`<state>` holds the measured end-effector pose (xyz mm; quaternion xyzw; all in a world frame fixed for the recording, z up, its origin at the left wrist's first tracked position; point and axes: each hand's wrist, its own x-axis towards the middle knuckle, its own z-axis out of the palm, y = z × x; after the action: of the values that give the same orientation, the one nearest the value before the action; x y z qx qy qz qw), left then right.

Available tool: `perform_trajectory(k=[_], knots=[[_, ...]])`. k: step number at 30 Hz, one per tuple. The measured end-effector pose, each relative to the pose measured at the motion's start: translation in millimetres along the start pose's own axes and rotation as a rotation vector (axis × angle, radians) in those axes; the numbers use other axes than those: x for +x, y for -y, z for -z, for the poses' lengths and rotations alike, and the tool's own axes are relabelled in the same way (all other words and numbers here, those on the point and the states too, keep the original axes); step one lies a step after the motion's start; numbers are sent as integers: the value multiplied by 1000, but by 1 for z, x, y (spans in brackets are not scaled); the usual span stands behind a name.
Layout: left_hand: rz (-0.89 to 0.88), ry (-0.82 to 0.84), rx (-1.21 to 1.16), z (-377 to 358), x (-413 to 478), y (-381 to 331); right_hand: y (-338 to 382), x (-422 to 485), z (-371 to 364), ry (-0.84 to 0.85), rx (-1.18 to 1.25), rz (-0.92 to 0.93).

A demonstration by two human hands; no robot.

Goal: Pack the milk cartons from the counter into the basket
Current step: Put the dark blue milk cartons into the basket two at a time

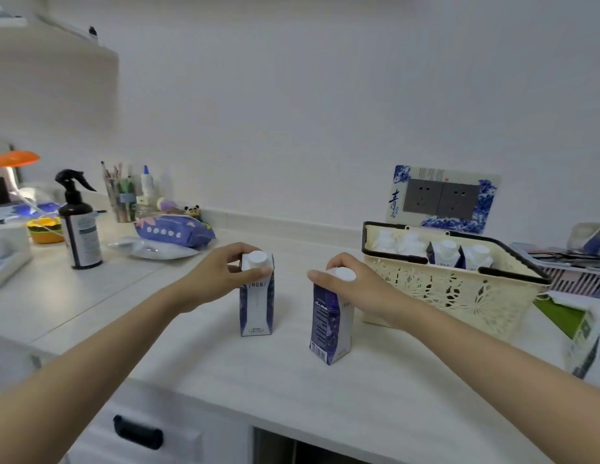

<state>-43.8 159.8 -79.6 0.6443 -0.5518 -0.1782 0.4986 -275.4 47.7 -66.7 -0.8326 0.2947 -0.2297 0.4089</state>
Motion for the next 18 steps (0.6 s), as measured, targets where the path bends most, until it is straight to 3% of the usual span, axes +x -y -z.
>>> perform_trajectory(k=[3, 5, 11, 18], knots=[[-43, 41, -22, -7, -1, -3, 5, -6, 26, 313, 54, -21], [-60, 74, -47, -13, -2, -6, 5, -9, 40, 379, 89, -3], [-127, 162, -79, -34, -6, -19, -2, -9, 26, 139, 5, 63], [-219, 213, 71, -31, -4, -26, -12, -14, 37, 123, 51, 158]])
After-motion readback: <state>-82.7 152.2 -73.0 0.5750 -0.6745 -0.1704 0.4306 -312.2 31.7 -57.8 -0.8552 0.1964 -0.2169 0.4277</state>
